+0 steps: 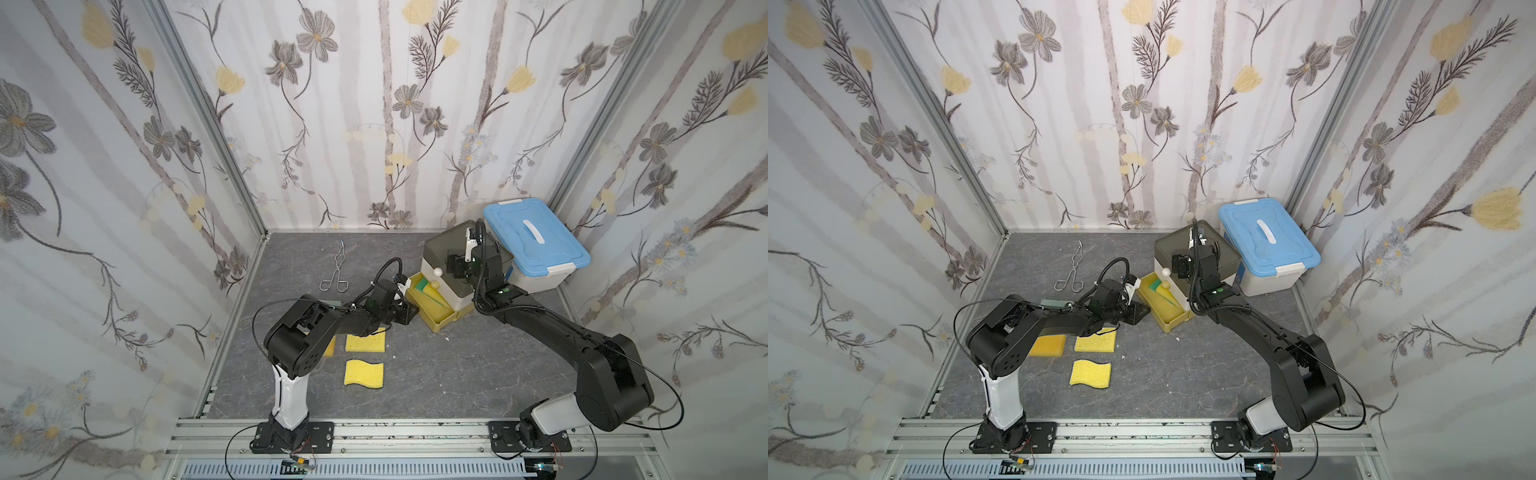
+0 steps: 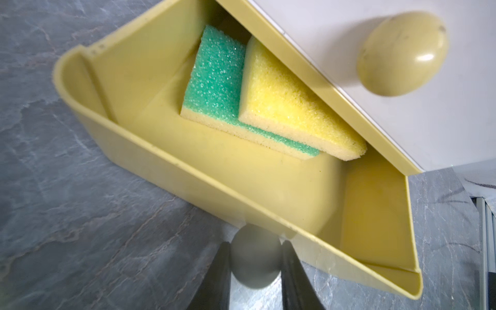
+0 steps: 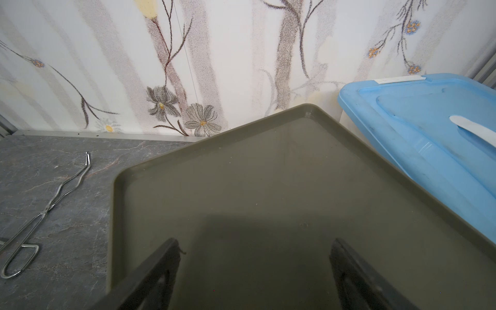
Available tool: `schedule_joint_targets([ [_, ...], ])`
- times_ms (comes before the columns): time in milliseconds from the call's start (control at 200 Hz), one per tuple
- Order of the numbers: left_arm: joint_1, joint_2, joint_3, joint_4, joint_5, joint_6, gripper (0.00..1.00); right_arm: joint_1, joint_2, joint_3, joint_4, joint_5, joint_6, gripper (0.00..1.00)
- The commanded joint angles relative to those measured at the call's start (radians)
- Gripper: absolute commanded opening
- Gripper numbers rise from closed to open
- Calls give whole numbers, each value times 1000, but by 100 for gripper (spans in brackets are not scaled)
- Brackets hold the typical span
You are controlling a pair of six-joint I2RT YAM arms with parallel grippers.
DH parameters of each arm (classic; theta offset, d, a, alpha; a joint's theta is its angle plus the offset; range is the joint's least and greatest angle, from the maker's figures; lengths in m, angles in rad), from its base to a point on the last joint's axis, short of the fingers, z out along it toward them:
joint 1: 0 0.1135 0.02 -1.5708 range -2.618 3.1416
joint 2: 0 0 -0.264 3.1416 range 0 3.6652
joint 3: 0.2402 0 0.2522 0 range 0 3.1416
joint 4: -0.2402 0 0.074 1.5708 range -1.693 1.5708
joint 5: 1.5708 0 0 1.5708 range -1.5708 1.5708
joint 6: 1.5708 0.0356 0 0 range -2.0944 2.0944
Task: Take the sponge out of the drawer
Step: Open the drawer in the storage box.
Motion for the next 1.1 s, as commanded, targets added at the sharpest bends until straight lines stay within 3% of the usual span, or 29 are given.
schedule_joint_targets([
  [0, 3, -21, -17, -39, -42, 3, 21, 0, 40, -12, -180, -98, 76, 88],
  [839, 2, -86, -85, -65, -107, 10, 22, -16, 157, 83, -183, -120, 80, 88],
  [914, 3, -86, -84, -67, -112, 5, 34, -15, 159, 83, -181, -123, 81, 88],
  [1024, 3, -92, -88, -68, -121, 0, 76, -16, 156, 76, -181, -123, 83, 88],
  [1094, 1, -111, -98, -66, -122, 3, 85, -16, 151, 72, -181, -121, 82, 88],
])
